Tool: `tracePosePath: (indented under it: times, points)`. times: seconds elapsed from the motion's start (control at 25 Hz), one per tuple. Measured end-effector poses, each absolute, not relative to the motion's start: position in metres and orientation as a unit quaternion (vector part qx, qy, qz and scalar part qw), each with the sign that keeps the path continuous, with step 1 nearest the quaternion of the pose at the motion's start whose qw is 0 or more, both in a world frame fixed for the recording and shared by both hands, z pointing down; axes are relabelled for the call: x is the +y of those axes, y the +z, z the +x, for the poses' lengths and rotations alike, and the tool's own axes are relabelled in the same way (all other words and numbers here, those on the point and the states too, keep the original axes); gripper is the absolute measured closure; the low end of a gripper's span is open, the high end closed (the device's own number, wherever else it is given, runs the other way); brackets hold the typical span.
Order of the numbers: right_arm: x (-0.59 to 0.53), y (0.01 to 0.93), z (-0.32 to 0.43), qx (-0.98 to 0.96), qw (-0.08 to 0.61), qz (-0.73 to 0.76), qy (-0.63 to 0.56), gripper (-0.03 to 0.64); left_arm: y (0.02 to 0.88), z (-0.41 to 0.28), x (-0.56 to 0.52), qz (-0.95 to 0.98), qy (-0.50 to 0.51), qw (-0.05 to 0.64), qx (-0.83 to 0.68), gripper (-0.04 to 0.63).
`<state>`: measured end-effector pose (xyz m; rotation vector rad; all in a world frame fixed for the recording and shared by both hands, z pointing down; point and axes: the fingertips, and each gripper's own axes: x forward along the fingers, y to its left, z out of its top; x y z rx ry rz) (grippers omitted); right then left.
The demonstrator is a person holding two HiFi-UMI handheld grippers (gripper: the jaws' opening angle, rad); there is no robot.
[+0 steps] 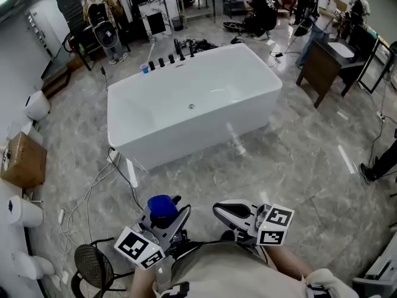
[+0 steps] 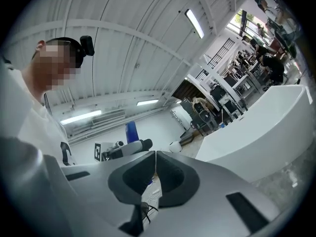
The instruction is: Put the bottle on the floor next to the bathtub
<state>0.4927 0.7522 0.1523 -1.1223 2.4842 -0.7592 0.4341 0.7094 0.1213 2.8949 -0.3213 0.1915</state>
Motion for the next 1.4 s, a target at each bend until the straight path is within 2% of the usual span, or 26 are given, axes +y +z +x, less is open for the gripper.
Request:
tracePosePath:
  times: [0.28,0.56,1.4]
  points:
    - [0.743,0.161,0.499,0.875,0.154,-0.365,-0.279,0.589,0.125,0.435,0.696,0.98,0.072,0.106,-0.153,0.42]
    - [0.715,0.165,0.474,0.883,0.137,-0.344,-0.288,0.589,0.129,0.394,0.664,0.971,0.057,0.108,-0.203,0.42]
    - [0.563,0.16,0.246,0.905,0.07,-0.307,-0.287,0.589,0.121,0.162,0.512,0.958,0.013,0.092,-0.272,0.42]
